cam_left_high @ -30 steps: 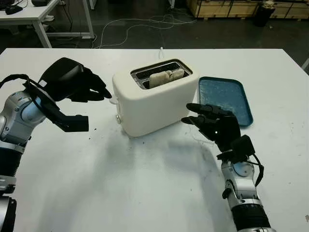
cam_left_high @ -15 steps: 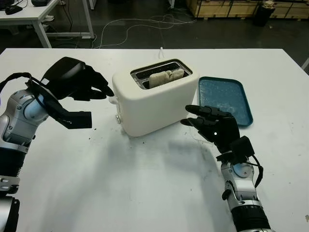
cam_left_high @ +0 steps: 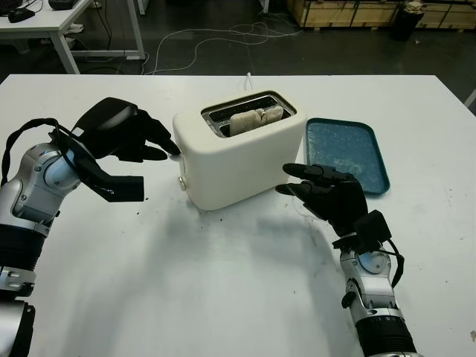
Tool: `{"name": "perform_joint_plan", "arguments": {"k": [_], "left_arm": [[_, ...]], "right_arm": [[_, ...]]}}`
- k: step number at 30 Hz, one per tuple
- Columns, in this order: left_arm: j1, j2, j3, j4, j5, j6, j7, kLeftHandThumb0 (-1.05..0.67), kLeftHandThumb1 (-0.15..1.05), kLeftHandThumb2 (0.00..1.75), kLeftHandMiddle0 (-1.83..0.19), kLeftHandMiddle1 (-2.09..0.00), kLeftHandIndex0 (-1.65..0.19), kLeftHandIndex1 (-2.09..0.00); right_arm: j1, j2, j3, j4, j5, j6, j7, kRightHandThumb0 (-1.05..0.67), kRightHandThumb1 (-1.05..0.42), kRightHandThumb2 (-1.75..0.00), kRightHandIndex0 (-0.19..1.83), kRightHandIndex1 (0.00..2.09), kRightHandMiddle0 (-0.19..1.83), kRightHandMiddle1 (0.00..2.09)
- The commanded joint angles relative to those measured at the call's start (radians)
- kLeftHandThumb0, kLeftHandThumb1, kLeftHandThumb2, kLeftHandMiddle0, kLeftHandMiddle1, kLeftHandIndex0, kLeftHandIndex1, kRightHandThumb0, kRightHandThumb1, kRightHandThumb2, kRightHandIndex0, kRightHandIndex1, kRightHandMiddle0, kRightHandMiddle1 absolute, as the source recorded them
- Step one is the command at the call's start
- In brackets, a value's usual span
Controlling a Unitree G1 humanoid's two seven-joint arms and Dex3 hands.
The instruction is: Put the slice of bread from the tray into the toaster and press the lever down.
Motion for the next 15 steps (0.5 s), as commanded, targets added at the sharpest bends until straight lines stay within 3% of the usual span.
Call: {"name": "perform_joint_plan", "arguments": {"k": [1,8,15], "left_arm": [[-0.017,-0.008,-0.012,0.008,-0.007,0.004,-0.014,-0.26,0.89,0.0,-0.93,-1.37,-1.3,0.0],[-0.02,-0.005,-0.02,0.016,-0.013,0.009,-0.022,-0.26,0.89,0.01,-0.95,-1.27,-1.29,0.0],[-0.023,-0.005,-0.019,0.021,-0.012,0.009,-0.021,-0.26,0.89,0.0,-0.93,-1.36,-1.28,0.0]], "right_arm": [[0.005,0.002,-0.005,-0.009,0.017,-0.009,0.002,-0.47,-0.86,0.0,1.21,0.14,1.1,0.0],[0.006,-0.003,-0.005,-0.012,0.023,-0.004,0.019,-0.45,-0.87,0.0,1.22,0.14,1.11,0.0],[0.007,-0.004,-0.003,-0.011,0.02,-0.008,0.029,-0.44,-0.87,0.0,1.23,0.14,1.11,0.0]]}}
